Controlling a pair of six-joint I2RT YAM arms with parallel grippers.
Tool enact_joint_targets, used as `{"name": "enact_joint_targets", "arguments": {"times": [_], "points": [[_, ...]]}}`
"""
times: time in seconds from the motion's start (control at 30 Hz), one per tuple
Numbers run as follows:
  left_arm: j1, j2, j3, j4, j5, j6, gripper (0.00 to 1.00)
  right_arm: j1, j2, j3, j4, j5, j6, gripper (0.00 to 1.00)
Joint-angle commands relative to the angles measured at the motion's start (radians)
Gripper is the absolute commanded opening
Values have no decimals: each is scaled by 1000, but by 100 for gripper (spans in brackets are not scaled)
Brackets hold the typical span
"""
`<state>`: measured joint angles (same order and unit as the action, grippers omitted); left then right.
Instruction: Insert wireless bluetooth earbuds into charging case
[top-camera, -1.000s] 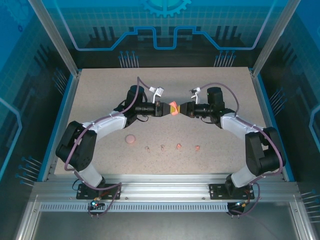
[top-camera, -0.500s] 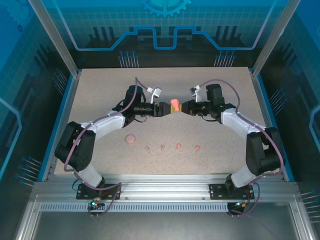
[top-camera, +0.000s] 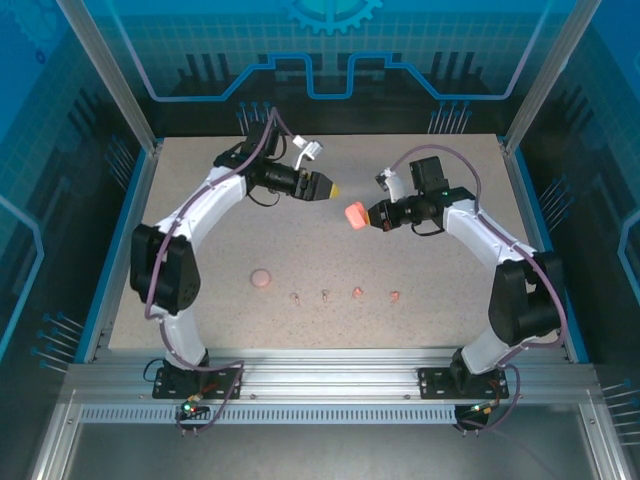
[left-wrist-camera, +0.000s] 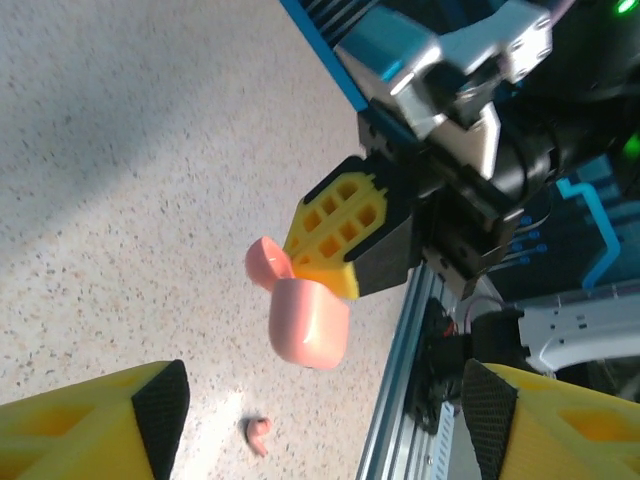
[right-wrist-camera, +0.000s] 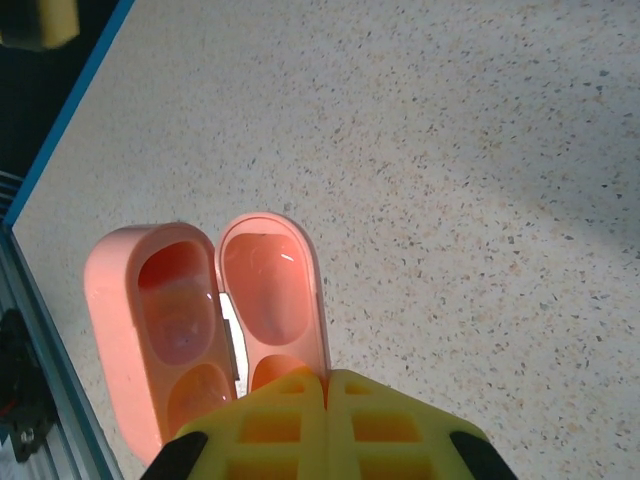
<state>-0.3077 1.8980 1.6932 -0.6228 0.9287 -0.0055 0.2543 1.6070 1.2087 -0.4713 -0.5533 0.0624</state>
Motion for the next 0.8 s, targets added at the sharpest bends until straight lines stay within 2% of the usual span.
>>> {"name": "enact_joint_targets", "arguments": {"times": [0.0,0.3,0.53,0.77], "points": [[2,81,94,-283,92,159,72,-3,10,37,-70,-43,-88,0],[-60,202,221,-415,147,239,59,35,41,55,-67,-38,-90,0],[-94,228,229,-446,166,263,50,48,51,60,-62,-36,-86,0],[-95,236,229,-450,158,265,51,48,44,65,-57,-44,-80,0]]}}
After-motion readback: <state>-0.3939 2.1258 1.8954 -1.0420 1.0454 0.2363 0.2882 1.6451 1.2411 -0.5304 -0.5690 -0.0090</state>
